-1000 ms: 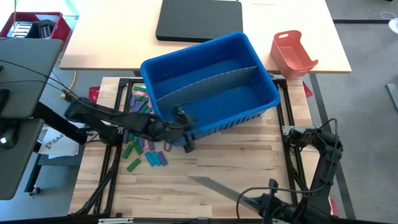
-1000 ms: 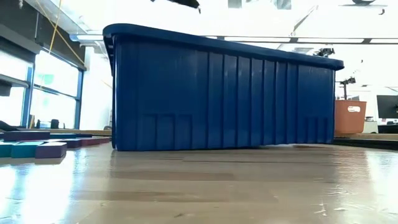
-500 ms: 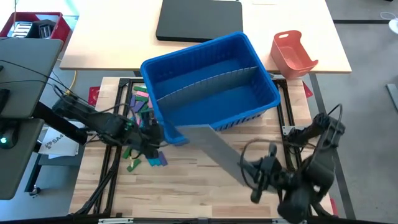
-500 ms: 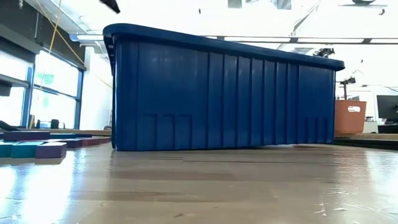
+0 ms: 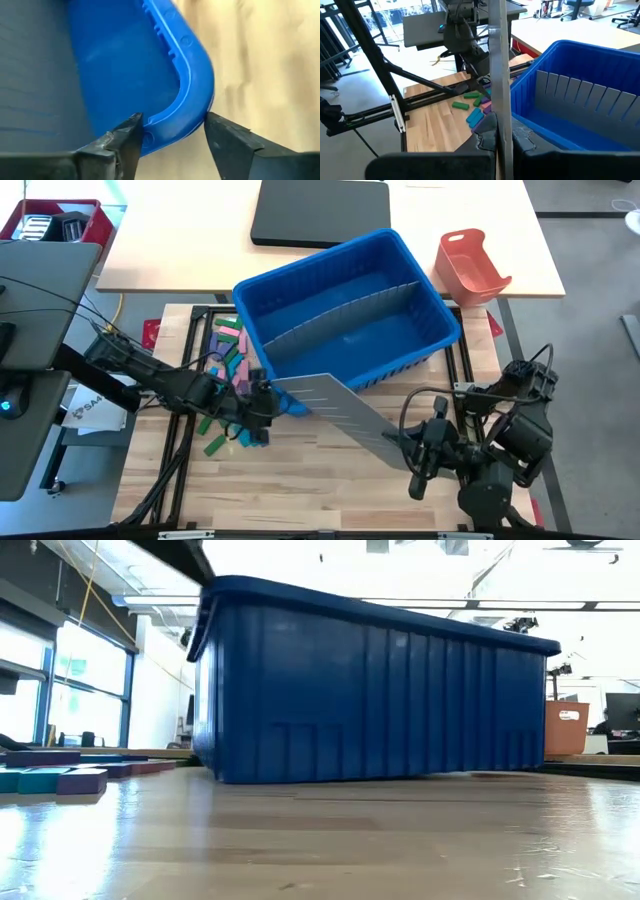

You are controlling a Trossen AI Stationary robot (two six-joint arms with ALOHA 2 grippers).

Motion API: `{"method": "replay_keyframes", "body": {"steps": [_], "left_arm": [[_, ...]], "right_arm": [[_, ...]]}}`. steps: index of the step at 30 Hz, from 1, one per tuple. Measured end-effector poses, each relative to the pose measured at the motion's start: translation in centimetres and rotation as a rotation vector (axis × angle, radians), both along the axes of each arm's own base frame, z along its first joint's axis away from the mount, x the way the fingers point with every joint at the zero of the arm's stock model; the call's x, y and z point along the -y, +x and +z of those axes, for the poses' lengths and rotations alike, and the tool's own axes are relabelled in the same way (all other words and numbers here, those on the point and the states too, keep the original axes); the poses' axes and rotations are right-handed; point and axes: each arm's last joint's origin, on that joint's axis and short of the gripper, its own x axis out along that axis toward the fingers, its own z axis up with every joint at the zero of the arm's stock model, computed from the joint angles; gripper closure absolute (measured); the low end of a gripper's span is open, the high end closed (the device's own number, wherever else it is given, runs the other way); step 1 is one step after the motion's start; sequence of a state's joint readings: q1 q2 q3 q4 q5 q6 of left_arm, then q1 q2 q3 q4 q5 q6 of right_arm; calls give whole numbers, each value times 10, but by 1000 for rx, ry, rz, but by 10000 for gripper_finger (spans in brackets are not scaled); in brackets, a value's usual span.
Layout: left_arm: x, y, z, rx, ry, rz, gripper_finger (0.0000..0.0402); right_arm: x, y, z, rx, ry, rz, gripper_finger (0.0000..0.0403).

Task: Sort blocks
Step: Insert the bin divider into the blue bin

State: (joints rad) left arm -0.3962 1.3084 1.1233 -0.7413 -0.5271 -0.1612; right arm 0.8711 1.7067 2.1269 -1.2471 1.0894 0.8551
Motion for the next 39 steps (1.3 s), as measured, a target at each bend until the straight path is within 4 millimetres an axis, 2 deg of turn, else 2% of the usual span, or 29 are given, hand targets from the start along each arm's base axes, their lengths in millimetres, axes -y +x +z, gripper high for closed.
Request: {"method": "replay_keyframes", "body": {"steps": [6,11,15,18,22,27,31,35,39], "left_arm": [[11,27,-7,84,-125,-78,274],[24,57,-23,155,-162,-110,308],[38,79,-27,311,-242,-160,321],[46,85,-22,427,-308,-207,324],[49,90,1,630,-393,-256,324],[52,90,18,649,-417,-312,324],[44,79,51,575,-308,-302,324],[20,62,79,486,-91,-200,324],[-24,35,104,465,-2,-113,324]], "right_arm": [[6,-3,7,40,2,-26,402],[27,-14,24,80,27,-50,402],[46,-16,33,91,61,-73,402],[61,-16,38,79,65,-85,402],[82,-14,41,55,74,-124,402],[113,-5,38,-16,82,-199,402],[145,8,37,-90,92,-239,402],[183,16,36,-159,98,-278,402],[224,18,36,-211,102,-335,402]]}}
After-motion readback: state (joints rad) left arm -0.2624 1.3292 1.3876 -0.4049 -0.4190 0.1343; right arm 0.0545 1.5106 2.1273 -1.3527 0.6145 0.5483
